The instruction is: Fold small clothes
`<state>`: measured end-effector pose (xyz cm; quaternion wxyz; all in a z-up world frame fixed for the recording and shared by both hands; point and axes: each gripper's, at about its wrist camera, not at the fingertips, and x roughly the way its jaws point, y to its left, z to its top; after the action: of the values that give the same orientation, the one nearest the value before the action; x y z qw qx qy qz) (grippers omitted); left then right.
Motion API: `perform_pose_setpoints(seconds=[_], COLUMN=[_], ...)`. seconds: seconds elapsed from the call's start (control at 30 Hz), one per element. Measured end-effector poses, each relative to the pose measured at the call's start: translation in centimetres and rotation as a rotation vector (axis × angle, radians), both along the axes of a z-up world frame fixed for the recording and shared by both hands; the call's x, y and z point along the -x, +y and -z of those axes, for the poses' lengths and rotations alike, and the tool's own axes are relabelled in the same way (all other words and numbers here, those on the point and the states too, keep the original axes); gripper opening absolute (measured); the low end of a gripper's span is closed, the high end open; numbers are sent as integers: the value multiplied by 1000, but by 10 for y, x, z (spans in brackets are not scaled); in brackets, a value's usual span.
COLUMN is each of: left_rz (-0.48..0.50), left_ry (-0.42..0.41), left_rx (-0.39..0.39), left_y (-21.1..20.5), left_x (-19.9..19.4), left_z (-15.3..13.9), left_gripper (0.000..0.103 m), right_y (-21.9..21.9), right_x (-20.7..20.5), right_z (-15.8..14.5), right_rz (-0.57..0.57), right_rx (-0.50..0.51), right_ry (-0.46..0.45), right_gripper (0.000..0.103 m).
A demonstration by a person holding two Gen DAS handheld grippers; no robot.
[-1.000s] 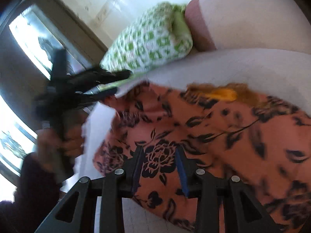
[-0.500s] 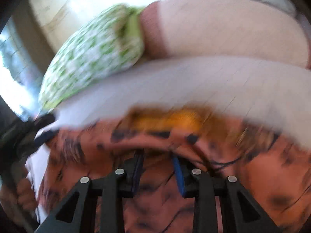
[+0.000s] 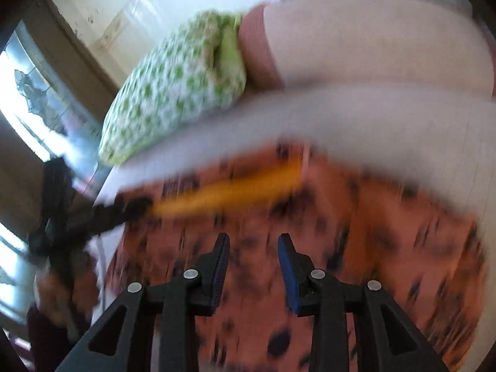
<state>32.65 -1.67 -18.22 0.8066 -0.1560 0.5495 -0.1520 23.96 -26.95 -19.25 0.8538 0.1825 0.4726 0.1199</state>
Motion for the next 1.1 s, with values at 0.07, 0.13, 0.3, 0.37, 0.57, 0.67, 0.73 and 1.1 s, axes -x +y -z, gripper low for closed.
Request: perform_pose_setpoints(seconds=[0.07, 0.13, 0.3, 0.37, 0.57, 0.67, 0.73, 1.1], left_rz=[-8, -26, -110, -133, -214, -240, -222, -237], left_ry=[6, -11, -59, -107, -309, -328, -303, -96], left_rx=[28, 85, 212, 220, 262, 245, 202, 58], left_y=[1, 6, 25, 28, 49, 54, 50, 64], left_x=[-2, -8, -27, -32, -26, -24, -23, -12], left_z=[3, 4, 7, 0, -34, -44, -45, -18], left_gripper=[73, 75, 75, 75, 75, 75, 75, 75], right_y=[-5, -14, -72, -85, -91, -75, -52, 44], right_x=[14, 16, -17, -39, -84, -67, -55, -89], right_z=[19, 28, 8, -3, -30, -32, -27, 34], right_rz=[31, 87, 284, 315, 357, 297, 201, -49], right_rx=[48, 121, 219, 236, 280, 253, 234, 261], right_ry=[42, 45, -48, -84, -178, -195, -177, 2], right_gripper=[36, 34, 32, 32, 35, 35, 35, 35])
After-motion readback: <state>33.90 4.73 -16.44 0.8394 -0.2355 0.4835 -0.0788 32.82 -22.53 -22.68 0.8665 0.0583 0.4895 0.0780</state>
